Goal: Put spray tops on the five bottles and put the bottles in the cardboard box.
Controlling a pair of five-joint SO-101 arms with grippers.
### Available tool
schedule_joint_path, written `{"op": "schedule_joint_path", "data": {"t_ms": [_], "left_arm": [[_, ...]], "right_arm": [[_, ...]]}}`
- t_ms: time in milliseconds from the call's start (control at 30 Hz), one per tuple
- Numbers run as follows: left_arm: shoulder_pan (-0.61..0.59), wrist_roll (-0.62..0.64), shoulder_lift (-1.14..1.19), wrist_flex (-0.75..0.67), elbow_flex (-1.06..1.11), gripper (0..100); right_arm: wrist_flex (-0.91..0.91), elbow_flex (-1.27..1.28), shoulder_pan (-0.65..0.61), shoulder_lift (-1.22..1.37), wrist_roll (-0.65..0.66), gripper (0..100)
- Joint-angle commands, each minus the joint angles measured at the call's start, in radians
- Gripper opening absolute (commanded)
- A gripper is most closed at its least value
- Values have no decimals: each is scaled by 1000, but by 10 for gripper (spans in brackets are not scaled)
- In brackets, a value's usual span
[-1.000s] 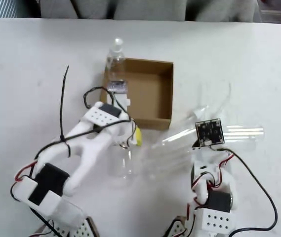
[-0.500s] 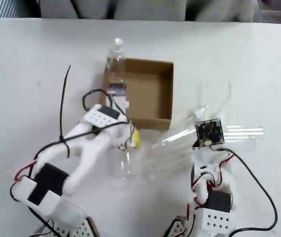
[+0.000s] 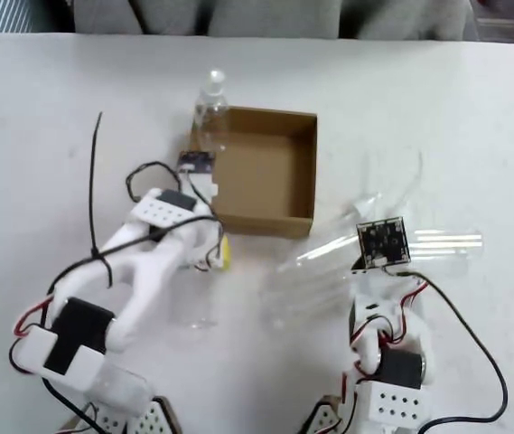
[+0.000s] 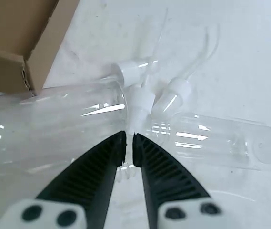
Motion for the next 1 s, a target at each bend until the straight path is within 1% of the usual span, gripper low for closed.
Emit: {"op": "schedule_joint_path", "data": {"t_ms": [0,100,200,433,500,600,733,800,867,967], "left_arm": [[-93,-58,-13,14,25,54],[-156,-112,-13,15,38,54],[-176,-127,-22,15,63,57],[-173,-127,-260,-21,190,59],[-176,-127,-289,-32,210,63],[-176,-127,-274,-26,209,123],[-174,-123,-251,-12,209,285],[-176,-120,-251,-12,209,349],[-176,-120,-255,-12,209,375],[-176,-120,-257,-12,204,365]], "right_arm": [[5,9,-2,-8,8,21],[5,9,-2,-8,8,21],[5,9,-2,-8,8,21],[5,9,-2,-8,6,21],[5,9,-2,-8,6,21],[5,9,-2,-8,6,20],[5,9,-2,-8,6,19],[5,9,-1,-8,6,19],[5,9,-1,-8,6,19],[5,9,-1,-8,6,19]]}}
